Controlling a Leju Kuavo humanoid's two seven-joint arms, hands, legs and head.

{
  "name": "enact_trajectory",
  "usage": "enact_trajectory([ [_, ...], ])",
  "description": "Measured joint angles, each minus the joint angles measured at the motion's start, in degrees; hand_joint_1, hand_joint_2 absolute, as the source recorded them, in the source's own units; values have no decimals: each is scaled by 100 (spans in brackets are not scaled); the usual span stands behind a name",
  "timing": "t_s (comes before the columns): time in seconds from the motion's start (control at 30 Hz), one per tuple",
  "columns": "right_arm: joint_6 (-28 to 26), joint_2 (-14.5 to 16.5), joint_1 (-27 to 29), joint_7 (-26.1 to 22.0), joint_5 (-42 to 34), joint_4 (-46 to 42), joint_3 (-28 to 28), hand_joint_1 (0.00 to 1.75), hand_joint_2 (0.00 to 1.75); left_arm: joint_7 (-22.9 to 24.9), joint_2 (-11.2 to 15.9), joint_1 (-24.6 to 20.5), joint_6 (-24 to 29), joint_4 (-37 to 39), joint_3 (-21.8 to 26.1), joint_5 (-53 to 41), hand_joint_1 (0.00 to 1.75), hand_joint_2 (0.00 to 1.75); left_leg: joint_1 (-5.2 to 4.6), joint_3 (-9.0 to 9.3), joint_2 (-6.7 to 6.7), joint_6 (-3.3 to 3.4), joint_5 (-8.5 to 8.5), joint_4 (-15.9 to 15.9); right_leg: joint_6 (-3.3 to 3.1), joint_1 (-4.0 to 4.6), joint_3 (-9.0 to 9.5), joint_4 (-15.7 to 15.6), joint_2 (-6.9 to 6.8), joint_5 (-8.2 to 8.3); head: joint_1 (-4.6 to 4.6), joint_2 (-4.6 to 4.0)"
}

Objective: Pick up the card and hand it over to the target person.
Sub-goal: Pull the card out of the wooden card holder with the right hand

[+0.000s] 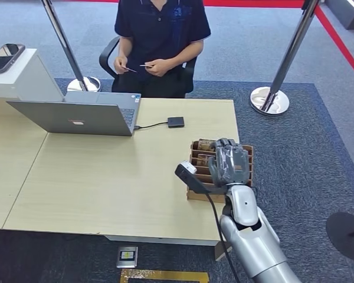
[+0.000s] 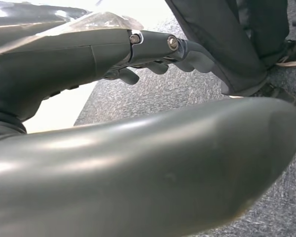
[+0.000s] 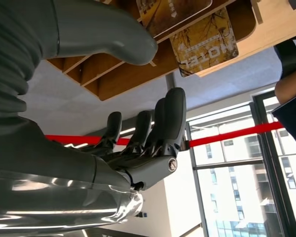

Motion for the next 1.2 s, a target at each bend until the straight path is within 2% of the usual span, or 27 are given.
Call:
enact_trajectory([
  [0.27,-33,129,-193,-22,-13,334,59,69,175,2,3,-2,13,6,15,40,0,0,0,3,0,0,0,-1,0,0,2,1,1,-1,0,0],
  [0.67,-23,249,-361,33,-104,851,13,82,175,-7,4,2,0,9,-2,22,0,0,0,2,-2,0,2,-2,0,0,2,0,-2,1,0,0],
  [1.2,-119,315,-497,126,-56,1332,-5,77,175,4,10,5,-1,6,12,36,0,0,0,0,-1,0,2,-1,-1,0,0,1,-3,1,0,0],
])
